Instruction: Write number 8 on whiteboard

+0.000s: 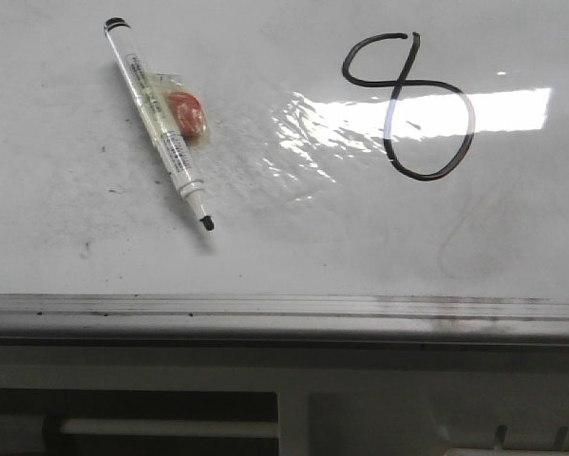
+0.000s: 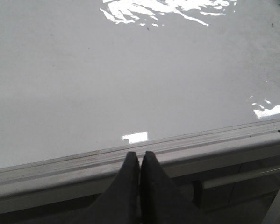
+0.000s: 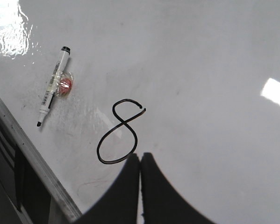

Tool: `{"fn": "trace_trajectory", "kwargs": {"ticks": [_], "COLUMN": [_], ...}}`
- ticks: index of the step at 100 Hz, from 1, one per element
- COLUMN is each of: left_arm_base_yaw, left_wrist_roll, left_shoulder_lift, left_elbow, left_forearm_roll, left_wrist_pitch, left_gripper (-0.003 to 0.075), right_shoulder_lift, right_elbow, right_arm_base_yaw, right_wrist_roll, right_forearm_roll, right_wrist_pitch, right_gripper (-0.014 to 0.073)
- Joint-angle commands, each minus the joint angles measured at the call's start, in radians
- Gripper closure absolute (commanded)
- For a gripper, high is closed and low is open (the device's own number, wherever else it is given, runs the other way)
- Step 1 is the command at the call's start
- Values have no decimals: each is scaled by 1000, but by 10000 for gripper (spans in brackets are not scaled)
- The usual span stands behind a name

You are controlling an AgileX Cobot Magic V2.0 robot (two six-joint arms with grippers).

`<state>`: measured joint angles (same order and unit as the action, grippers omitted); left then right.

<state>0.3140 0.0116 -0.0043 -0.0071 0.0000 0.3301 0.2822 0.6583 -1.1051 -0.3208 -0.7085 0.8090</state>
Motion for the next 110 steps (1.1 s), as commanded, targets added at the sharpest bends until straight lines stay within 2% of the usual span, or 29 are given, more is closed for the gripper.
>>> {"fn": "trace_trajectory", "kwargs": {"ticks": [1, 7, 14, 27, 37, 48, 58, 71, 80, 90, 91, 102, 110], "left_arm_base_yaw": [-5, -5, -5, -5, -5, -5, -5, -5, -5, -5, -5, -5, -5], "left_wrist_roll": [-12, -12, -12, -12, -12, -12, -12, -12, -12, -12, -12, -12, -12], "left_shoulder_lift": [-25, -25, -25, -25, -25, -25, -25, -25, -25, -25, -25, -25, -25], "left_elbow": [40, 40, 40, 40, 40, 40, 40, 40, 40, 40, 40, 40, 40], "left_forearm_roll": [0, 0, 0, 0, 0, 0, 0, 0, 0, 0, 0, 0, 0], "left_wrist_pitch": [-45, -45, -45, -45, -45, -45, -45, -45, -45, -45, -45, -45, -45], "left_gripper": [741, 741, 741, 741, 741, 741, 741, 741, 741, 741, 741, 741, 741], "right_shoulder_lift": [13, 13, 23, 60, 85, 111, 116, 120, 125, 125, 125, 125, 125], "right_elbow": [18, 13, -8, -85, -147, -199, -216, -225, -245, -283, -294, -370, -455], "right_arm_base_yaw": [7, 36, 99, 264, 427, 554, 615, 633, 638, 694, 707, 822, 910], "right_wrist_roll": [-4, -4, -4, -4, -57, -147, -147, -147, -35, 238, 300, 558, 603], "right_forearm_roll": [-50, -61, -84, -199, -201, -200, -200, -190, -27, 298, 339, 604, 724], "right_wrist_pitch": [-23, 11, -31, -281, -447, -545, -573, -597, -584, -602, -610, -730, -853], "right_gripper": [636, 636, 636, 636, 636, 636, 636, 636, 636, 636, 636, 636, 636]}}
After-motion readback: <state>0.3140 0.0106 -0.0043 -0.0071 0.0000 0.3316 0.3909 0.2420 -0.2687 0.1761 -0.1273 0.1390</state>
